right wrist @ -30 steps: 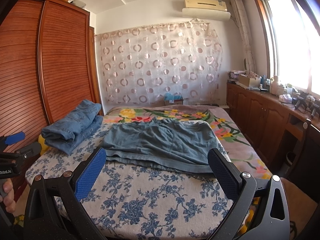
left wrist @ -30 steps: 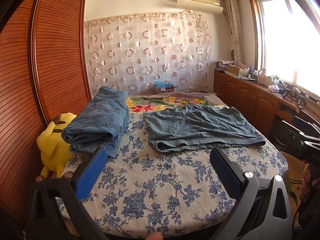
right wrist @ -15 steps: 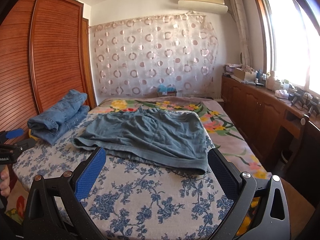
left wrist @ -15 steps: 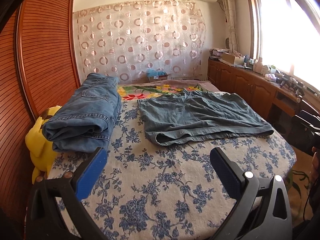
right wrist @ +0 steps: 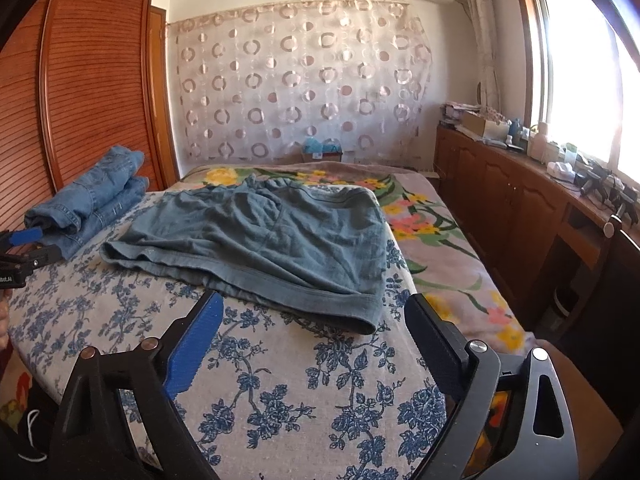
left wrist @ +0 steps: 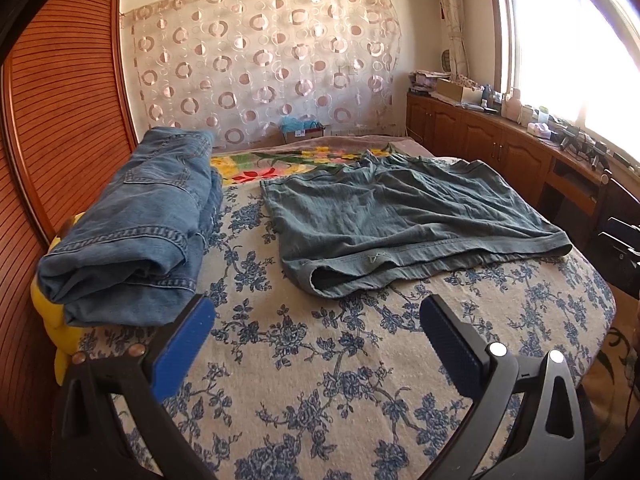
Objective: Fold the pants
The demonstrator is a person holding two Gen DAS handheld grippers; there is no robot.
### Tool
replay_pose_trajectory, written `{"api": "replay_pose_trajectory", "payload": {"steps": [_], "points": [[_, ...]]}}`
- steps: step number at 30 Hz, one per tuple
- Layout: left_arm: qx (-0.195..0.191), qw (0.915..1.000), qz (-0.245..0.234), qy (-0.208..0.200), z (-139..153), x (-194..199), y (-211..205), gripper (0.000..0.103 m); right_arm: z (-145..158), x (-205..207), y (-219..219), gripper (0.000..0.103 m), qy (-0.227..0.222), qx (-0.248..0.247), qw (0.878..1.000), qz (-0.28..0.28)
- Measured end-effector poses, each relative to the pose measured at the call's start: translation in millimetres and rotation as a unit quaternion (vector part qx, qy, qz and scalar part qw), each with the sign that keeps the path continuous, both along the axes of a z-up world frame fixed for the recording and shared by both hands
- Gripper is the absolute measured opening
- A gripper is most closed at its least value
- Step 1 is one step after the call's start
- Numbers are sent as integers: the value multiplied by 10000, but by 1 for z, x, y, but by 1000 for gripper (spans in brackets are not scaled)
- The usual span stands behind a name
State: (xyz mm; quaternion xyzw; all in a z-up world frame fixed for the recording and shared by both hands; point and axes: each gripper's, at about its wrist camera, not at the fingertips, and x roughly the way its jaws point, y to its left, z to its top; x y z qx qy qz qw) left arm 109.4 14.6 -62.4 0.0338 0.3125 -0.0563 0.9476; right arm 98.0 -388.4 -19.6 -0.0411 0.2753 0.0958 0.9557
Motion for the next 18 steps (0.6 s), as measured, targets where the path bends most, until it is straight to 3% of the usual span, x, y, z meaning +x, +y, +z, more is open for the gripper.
{"api": "replay_pose_trajectory", "payload": {"steps": [4, 10, 13, 15, 18], "points": [[-15, 9998, -48, 172, -11, 15, 1, 99, -7, 7, -1, 82, 135, -52, 9999, 55], [29, 9995, 23, 310, -23, 36, 5, 94, -15, 15, -3, 81, 282, -127, 9995, 95], [3, 9994, 53, 344, -23, 46, 9, 74, -17, 20, -5, 80, 361, -128, 9992, 107], [24, 9992, 44, 406, -25, 54, 10, 72, -18, 23, -7, 77, 385, -148, 9991, 114], [149, 9985, -13, 525, -29, 63, 10, 60, -20, 28, -9, 70, 437, -180, 9988, 99]]}}
